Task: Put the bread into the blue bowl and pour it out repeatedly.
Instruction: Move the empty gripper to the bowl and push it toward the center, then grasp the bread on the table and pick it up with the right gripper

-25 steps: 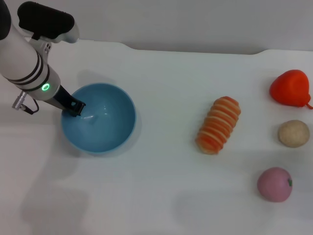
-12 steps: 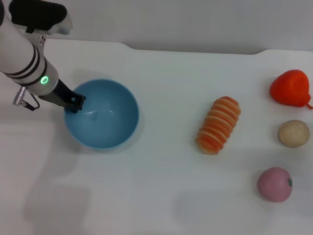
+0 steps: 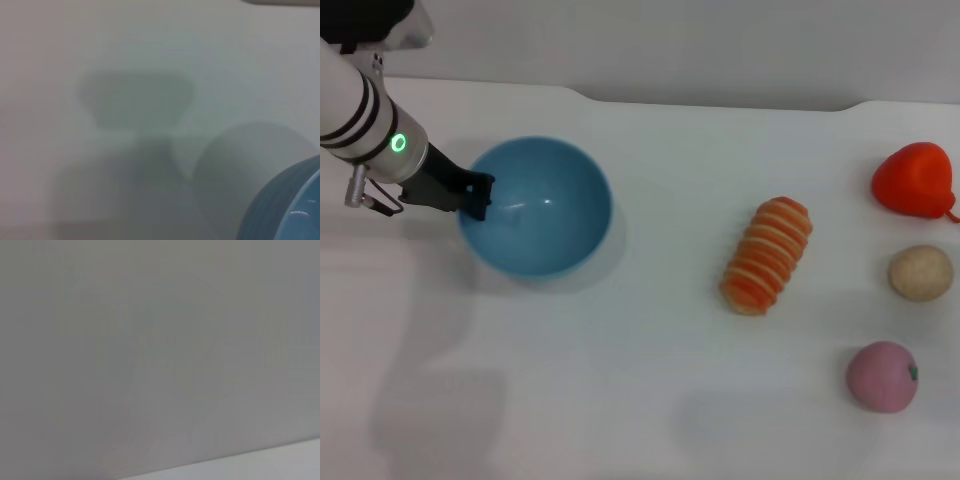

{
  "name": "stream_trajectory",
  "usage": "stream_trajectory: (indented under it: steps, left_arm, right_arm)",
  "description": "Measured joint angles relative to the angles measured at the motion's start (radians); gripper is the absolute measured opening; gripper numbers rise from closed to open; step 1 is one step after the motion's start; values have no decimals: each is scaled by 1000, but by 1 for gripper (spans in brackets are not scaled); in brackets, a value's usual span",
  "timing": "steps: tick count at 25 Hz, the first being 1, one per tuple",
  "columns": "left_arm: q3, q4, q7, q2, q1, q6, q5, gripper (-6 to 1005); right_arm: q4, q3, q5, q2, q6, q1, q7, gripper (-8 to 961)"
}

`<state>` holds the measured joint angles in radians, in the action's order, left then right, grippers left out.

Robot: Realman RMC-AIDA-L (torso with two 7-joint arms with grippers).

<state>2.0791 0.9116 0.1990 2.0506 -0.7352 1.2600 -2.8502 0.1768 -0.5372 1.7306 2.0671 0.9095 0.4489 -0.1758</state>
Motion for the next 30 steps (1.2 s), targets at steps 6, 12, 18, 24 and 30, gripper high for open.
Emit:
stream_trajectory:
  steps: [6, 12, 18, 24, 30]
  left_arm:
    - [71, 7, 1, -3, 4, 27, 78, 0]
    - [72, 8, 2, -3, 13, 25, 80, 0]
    - [64, 4, 2, -1, 14, 20, 82, -1]
    - [63, 5, 4, 0, 14, 16, 83, -1]
    - [62, 1, 8, 0, 16, 8, 83, -1]
  right_arm:
    - [-5, 8, 116, -51, -101, 52, -298, 685]
    - [-9, 10, 575, -166, -171, 124, -854, 685]
    - [-108, 10, 1037, -217, -72, 230, -1329, 686]
    - [-374, 246, 1182, -202, 201, 365, -1689, 685]
    - [-685, 614, 1179, -110, 349, 430, -1978, 686]
